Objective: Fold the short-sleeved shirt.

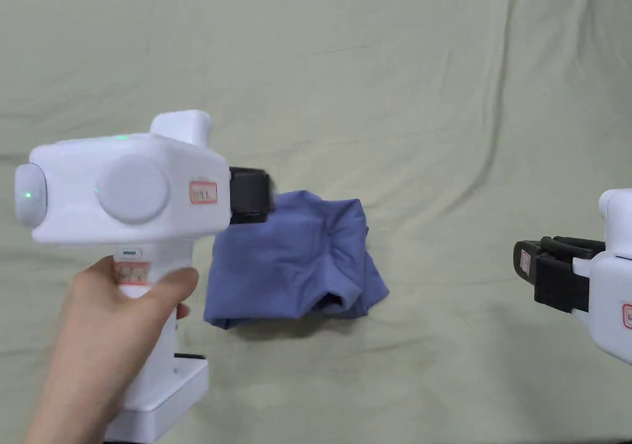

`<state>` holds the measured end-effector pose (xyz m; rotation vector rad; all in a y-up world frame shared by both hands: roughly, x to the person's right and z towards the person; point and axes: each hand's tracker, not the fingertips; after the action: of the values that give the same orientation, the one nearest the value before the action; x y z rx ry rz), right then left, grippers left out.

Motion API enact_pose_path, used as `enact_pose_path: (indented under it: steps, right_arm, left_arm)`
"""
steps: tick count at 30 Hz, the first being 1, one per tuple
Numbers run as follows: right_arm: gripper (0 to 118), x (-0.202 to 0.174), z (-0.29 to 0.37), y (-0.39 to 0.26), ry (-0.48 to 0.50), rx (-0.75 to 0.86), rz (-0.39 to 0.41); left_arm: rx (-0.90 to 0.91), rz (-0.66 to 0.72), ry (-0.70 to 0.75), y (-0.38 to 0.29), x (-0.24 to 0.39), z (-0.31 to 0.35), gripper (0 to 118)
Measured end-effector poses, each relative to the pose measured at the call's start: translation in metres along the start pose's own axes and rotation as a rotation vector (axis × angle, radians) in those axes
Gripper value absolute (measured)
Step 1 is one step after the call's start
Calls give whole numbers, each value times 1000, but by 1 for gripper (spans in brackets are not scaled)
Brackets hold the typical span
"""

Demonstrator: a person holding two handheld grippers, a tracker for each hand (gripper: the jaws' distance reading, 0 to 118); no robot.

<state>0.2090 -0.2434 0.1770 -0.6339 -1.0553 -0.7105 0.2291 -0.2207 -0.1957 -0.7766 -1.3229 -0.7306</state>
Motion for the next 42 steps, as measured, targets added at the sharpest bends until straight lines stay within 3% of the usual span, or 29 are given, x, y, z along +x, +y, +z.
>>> enact_pose_path:
  steps: [2, 5, 9, 13, 18, 23, 26, 31, 34, 35, 36, 37, 38, 42]
  right_arm:
    - [4, -6, -3, 0, 3, -6, 10]
    - [4, -9, -6, 1, 1, -21, 22]
    - [4, -3, -9, -1, -13, -36, 24]
    - [4, 3, -9, -1, -32, -44, 12]
    - [4, -3, -5, 2, -15, -33, 20]
    - [4, -33, -7, 19, 67, 4, 73]
    - [4, -64, -22, 31, 123, 7, 125]
    - [4, -106, -100, 32, 220, -95, 149]
    - [4, -123, -163, 14, 136, -224, 248]
    - [4, -124, -178, 8, 103, -245, 279]
    - [4, -121, -182, 8, 123, -229, 272]
    - [4, -117, -182, 12, 138, -215, 257]
    - [4, -112, -177, 20, 176, -208, 202]
    - [4, -105, -186, 40, 216, -240, 251]
  left_arm:
    - [-33, -94, 40, -10, 11, -16, 2]
    - [-161, -48, -217, -21, 41, -52, 0]
    - [-158, -271, -131, -32, 112, -90, 0]
    - [-129, -406, -49, -26, 138, -101, 0]
    - [-154, -239, -185, -6, 86, -71, 0]
    - [-31, -7, -175, -8, 1, 2, 0]
    - [39, 65, -139, -17, -39, 37, 0]
    - [18, 142, -152, -28, -73, 29, 0]
    - [-31, 241, -294, -35, -83, -4, 0]
    - [-57, 292, -378, -37, -84, -20, 12]
    - [-103, 333, -429, -39, -85, -33, 37]
    - [-138, 346, -449, -42, -84, -45, 75]
    - [-147, 352, -462, -45, -83, -52, 98]
    - [-121, 314, -498, -40, -72, -82, 99]
